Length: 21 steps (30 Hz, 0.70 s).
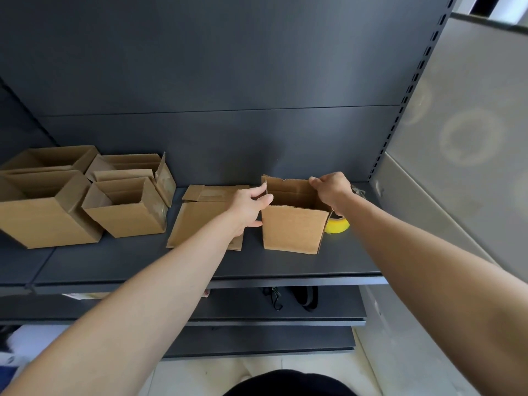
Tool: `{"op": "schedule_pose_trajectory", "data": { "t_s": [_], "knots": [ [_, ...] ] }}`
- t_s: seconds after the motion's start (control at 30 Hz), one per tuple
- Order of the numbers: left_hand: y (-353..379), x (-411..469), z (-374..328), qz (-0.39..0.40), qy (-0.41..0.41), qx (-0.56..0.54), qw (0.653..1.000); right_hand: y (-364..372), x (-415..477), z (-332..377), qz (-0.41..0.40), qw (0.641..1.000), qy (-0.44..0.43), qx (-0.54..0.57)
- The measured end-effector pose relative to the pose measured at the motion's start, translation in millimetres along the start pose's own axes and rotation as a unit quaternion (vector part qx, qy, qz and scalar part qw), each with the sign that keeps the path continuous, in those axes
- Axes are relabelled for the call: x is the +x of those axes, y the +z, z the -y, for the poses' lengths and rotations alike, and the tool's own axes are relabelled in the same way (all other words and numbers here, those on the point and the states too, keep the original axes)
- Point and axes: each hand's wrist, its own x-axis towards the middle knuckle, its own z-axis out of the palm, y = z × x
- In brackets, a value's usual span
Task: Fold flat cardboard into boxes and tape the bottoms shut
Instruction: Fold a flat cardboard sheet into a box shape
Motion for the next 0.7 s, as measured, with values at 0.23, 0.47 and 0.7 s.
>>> {"op": "schedule_pose_trajectory", "data": {
  "t_s": [0.23, 0.47, 0.7],
  "knots": [
    [-7.6, 6.9, -11.7, 0.112, -0.046, 0.102, 0.987, -5.5, -2.9, -0.7, 0.034, 0.997, 0.035, 0.057],
    [-5.6, 14.8, -8.9, 0.123, -0.06, 0.117, 0.984, -29.0, -5.8, -13.6, 0.16, 0.94, 0.106, 0.284],
    [-3.1, 21.7, -1.8, 0.129, -0.05, 0.09, 0.986, -33.0, -5.0, -38.8, 0.264, 0.879, 0.098, 0.385]
  ]
}}
